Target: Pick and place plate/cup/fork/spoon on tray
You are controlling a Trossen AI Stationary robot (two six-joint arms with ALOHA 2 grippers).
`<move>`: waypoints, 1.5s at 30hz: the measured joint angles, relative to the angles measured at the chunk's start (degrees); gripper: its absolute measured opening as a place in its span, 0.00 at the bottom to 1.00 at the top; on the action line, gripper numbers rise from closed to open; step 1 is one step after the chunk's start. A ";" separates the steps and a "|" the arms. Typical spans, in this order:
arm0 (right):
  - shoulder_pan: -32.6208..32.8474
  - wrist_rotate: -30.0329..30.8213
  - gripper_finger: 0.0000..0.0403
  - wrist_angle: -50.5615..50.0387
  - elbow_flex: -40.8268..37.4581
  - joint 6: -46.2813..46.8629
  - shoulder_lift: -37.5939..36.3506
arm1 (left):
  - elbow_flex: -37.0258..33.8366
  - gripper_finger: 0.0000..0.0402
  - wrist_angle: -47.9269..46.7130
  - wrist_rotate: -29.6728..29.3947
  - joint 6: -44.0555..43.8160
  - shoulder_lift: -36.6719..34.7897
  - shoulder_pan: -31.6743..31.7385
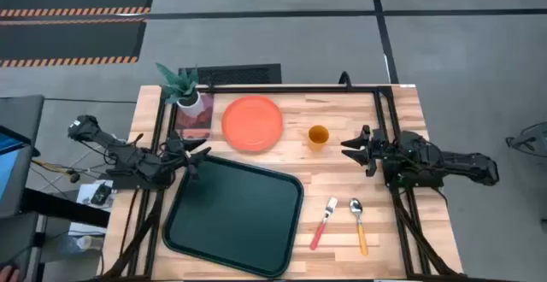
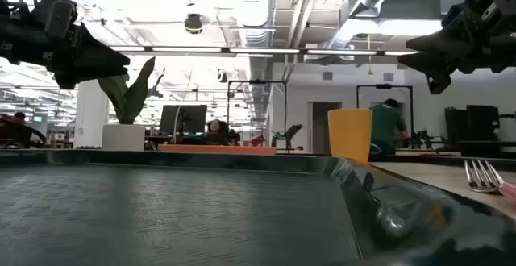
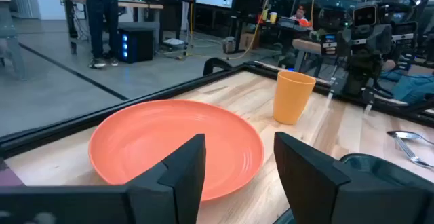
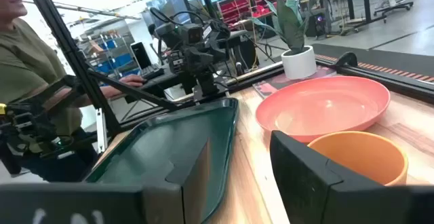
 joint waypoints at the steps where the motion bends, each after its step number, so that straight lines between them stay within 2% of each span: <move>1: 0.01 0.00 0.45 0.01 0.00 -0.01 0.01 | 0.00 0.41 0.00 -0.02 0.02 0.00 0.01; 45: 0.01 0.00 0.45 0.01 0.00 -0.01 0.00 | 0.00 0.41 0.57 0.76 -1.00 0.00 0.01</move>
